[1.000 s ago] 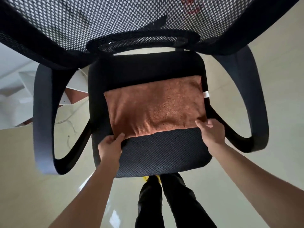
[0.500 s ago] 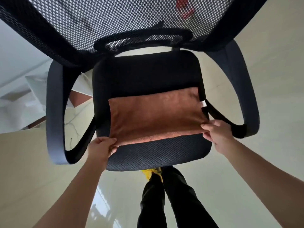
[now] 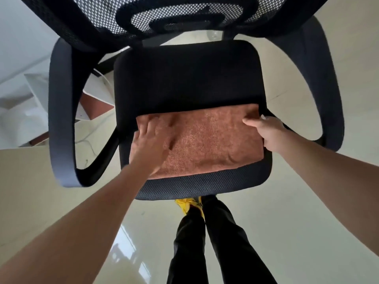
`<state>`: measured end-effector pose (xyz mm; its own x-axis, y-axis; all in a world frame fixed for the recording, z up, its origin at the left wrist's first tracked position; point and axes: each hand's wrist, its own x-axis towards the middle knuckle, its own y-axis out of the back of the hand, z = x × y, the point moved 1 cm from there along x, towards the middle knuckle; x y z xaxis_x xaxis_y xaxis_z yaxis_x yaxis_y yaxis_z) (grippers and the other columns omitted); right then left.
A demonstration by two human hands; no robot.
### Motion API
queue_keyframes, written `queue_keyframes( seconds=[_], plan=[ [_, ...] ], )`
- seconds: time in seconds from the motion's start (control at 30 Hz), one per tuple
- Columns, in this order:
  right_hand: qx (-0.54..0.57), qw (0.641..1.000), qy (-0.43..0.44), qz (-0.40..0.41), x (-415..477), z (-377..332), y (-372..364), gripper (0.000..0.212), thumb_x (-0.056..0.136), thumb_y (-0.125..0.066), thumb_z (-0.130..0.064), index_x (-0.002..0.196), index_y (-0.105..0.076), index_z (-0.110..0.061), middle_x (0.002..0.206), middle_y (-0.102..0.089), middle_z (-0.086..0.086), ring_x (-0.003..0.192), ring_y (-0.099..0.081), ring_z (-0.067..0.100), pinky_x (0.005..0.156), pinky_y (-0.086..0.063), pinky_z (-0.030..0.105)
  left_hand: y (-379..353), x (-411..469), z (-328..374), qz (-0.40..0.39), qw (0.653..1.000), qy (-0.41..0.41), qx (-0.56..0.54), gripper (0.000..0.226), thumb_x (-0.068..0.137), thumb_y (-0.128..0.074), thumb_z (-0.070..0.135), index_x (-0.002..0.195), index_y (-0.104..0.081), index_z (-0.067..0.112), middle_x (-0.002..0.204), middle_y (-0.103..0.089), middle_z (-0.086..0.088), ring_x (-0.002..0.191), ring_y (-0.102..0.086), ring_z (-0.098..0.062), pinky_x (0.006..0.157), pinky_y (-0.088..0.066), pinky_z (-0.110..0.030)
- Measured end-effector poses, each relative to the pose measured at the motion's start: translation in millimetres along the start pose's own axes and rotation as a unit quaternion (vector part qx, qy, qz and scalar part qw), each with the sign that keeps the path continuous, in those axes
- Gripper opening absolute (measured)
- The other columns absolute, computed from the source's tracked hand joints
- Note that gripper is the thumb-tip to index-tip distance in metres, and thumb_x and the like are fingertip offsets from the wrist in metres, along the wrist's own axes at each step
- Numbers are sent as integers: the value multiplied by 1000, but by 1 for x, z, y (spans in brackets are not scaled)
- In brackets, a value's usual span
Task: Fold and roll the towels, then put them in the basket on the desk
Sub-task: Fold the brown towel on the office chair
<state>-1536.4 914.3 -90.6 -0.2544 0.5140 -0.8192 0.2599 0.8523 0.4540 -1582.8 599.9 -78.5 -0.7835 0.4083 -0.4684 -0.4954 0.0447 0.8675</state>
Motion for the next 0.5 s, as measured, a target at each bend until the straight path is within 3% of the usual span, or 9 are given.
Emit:
queue_keyframes(
  seconds=[0.03,0.07,0.1,0.17,0.3,0.4,0.5],
  plan=[
    [3,1000,3,-8,2,-1,1,126,14,-87,-67,125,-58,-15,120,-63,4,109,-60,28,97,-49,46,1,7,-3,-24,1000,3,11,75,79,-71,40,143,-33,29,153,-22,-13,142,-20,-36,110,-28,-51],
    [-10,1000,19,-7,-5,-3,3,107,28,-88,-65,117,-61,-13,114,-65,4,105,-61,27,95,-50,45,2,12,-6,-35,999,9,12,82,77,-72,43,145,-28,31,156,-15,-12,144,-14,-36,112,-25,-51],
    [-39,998,52,-1,-13,-6,6,77,53,-86,-58,109,-62,-12,109,-65,5,100,-61,27,91,-52,43,3,15,-9,-45,999,19,7,87,76,-74,45,146,-25,32,158,-11,-12,145,-10,-35,113,-23,-50],
    [-105,981,159,26,-22,-8,12,32,85,-70,-40,97,-61,-11,99,-65,7,90,-60,26,78,-49,36,5,15,-15,-57,998,28,3,93,74,-76,44,148,-22,32,160,-7,-11,147,-7,-32,114,-22,-50],
    [-166,937,307,26,-44,-14,23,28,93,-59,-33,96,-55,-6,90,-64,12,83,-61,29,73,-49,39,5,-4,-27,-57,996,61,-9,89,76,-74,38,148,-24,23,158,-13,-15,144,-16,-35,111,-28,-50],
    [-184,917,354,8,-70,-29,14,29,94,-58,-33,96,-51,-4,85,-59,7,79,-57,22,70,-42,29,5,-25,-37,-28,991,117,-54,65,82,-67,31,139,-41,17,148,-31,-17,132,-35,-37,102,-37,-50],
    [-144,923,351,-62,-102,-43,-17,27,91,-63,-34,99,-54,-10,87,-63,2,78,-60,11,70,-45,18,-2,-50,-41,-41,982,154,-102,46,84,-61,24,128,-52,13,136,-43,-14,120,-45,-36,93,-45,-49]
  ],
)
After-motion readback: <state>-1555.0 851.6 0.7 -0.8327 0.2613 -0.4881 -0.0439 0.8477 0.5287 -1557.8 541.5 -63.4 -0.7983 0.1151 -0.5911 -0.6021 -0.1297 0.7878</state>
